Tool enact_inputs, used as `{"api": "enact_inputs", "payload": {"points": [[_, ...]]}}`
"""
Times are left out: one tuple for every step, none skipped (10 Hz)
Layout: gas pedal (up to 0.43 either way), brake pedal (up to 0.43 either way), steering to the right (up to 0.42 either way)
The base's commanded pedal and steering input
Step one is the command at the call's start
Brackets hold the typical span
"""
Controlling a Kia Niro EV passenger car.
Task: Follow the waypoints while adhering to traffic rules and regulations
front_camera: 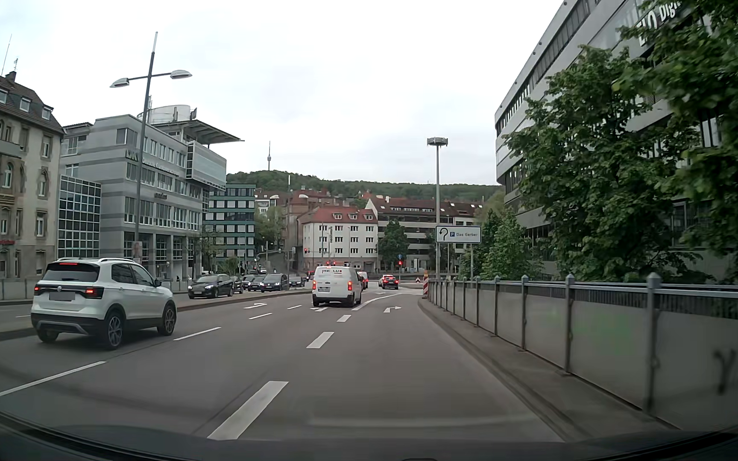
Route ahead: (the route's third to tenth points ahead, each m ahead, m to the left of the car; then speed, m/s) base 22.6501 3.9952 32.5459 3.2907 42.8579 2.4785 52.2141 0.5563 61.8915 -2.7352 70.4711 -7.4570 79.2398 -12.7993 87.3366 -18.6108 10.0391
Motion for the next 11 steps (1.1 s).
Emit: {"api": "enact_inputs", "payload": {"points": [[0.039, 0.000, -0.001], [0.039, 0.000, -0.001], [0.039, 0.000, 0.000], [0.028, 0.000, 0.000], [0.028, 0.000, 0.001], [0.028, 0.000, 0.001], [0.020, 0.000, 0.002], [0.008, 0.000, 0.001], [0.008, 0.000, 0.001], [0.008, 0.000, 0.002], [0.008, 0.000, 0.002]]}}
